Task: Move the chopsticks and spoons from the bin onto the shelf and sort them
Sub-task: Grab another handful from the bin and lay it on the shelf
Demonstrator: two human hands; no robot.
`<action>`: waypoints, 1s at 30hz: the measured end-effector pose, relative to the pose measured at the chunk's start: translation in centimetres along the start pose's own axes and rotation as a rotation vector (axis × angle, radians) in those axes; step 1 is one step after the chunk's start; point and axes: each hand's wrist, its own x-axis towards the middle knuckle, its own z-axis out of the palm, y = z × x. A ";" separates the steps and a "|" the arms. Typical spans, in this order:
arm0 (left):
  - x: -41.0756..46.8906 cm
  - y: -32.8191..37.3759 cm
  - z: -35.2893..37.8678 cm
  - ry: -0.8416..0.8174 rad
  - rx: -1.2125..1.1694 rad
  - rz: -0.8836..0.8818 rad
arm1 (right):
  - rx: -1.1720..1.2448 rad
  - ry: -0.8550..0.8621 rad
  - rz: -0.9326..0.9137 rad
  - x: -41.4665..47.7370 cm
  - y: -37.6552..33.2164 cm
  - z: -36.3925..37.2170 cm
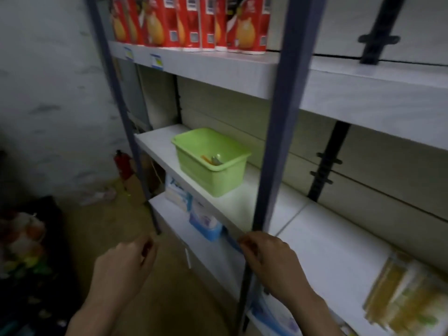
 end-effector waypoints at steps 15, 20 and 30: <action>13.9 -7.7 3.1 -0.209 -0.221 0.113 | 0.029 0.100 0.183 12.5 -5.2 4.1; 17.0 -6.8 5.9 -0.175 -0.383 0.158 | 0.034 0.142 0.328 14.8 -4.0 4.9; 28.2 -4.8 7.4 -0.158 -0.442 0.385 | 0.022 0.356 0.509 21.6 -1.9 3.2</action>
